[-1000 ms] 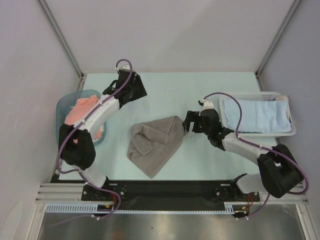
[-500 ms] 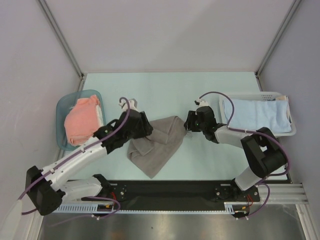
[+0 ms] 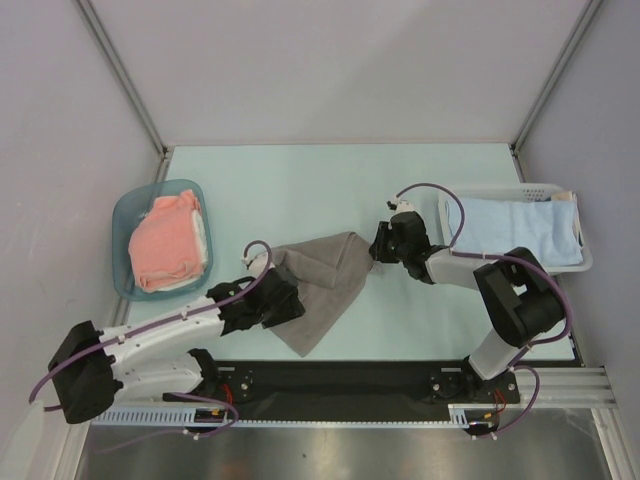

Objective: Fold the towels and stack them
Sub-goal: Move the towel to the center of the board

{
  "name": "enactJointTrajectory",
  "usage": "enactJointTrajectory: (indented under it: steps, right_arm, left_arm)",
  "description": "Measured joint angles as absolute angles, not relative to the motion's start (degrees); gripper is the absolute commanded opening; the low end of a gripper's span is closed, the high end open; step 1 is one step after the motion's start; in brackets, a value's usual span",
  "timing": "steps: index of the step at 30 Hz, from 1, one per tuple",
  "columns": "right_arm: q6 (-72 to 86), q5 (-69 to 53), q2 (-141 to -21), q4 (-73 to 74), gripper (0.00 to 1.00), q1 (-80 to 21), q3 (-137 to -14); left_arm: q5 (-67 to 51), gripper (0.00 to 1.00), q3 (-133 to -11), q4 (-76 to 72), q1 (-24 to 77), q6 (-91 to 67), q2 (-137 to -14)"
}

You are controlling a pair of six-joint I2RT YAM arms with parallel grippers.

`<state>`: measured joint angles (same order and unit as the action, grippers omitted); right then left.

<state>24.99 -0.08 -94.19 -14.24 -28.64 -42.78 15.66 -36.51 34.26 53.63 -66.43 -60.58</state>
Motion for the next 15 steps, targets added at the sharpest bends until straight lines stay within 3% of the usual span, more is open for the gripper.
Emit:
enactJointTrajectory:
  steps: [5, 6, 9, 15]
  right_arm:
    - [25.04, -0.47, -94.19, -14.33, 0.12, -28.64, -42.78]
    - [25.04, -0.56, -94.19, -14.35, 0.06, -28.64, -42.78]
    - [25.30, -0.54, -94.08, -14.04, 0.01, -28.69, -42.78]
    - [26.92, 0.82, -89.32, -8.69, 0.00, -28.93, -42.78]
  left_arm:
    - [15.40, 0.53, -34.11, 32.73, 53.01, -68.58, -65.76]
    - [15.18, 0.44, -34.06, 32.01, 52.45, -68.55, -66.94]
    - [14.24, 0.30, -34.06, 29.61, 48.80, -67.42, -70.22]
    - [14.76, 0.00, -37.74, 27.22, 36.60, -60.88, -77.60]
